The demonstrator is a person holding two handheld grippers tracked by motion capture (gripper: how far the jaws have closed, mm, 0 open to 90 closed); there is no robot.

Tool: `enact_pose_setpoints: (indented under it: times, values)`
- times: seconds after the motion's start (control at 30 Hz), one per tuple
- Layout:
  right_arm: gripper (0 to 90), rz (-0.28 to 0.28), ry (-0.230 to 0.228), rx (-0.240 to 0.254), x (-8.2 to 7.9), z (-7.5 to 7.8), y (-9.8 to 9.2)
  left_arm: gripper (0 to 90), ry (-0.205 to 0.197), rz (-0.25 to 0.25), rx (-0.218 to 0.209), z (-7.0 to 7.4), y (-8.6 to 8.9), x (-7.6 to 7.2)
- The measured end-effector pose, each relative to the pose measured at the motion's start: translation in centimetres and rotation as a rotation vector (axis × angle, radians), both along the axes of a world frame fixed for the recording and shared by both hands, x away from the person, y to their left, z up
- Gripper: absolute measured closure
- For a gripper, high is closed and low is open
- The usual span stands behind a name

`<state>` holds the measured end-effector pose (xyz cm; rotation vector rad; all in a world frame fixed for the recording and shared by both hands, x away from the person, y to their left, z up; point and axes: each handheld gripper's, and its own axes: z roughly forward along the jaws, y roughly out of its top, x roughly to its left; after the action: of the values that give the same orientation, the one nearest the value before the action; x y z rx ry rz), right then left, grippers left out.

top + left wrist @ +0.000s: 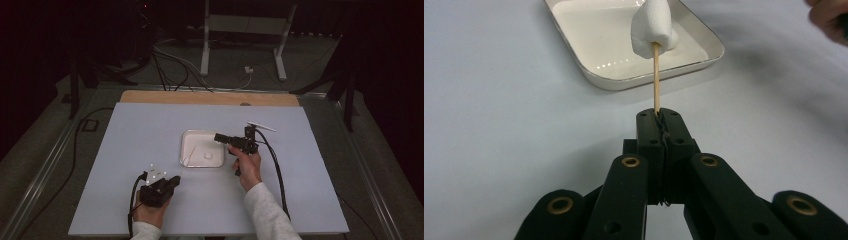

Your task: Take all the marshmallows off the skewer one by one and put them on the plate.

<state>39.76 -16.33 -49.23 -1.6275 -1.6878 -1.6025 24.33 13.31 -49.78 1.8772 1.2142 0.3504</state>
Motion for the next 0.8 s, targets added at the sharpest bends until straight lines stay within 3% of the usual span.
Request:
enact_pose_setpoints:
  times: [0.27,0.43,0.8]
  values:
    - [72.9,0.000,0.013,-0.101,0.3,-1.1,0.7,90.0,-0.015,0.004,-0.008,0.2,0.2,0.2]
    - [60.3,0.025,0.013,-0.136,0.4,-1.4,1.2,90.0,-0.016,0.004,-0.010,0.2,0.1,0.3]
    - [41.8,0.047,-0.018,-0.145,0.1,-1.0,1.4,90.0,-0.021,0.005,-0.016,0.2,-0.3,0.5]
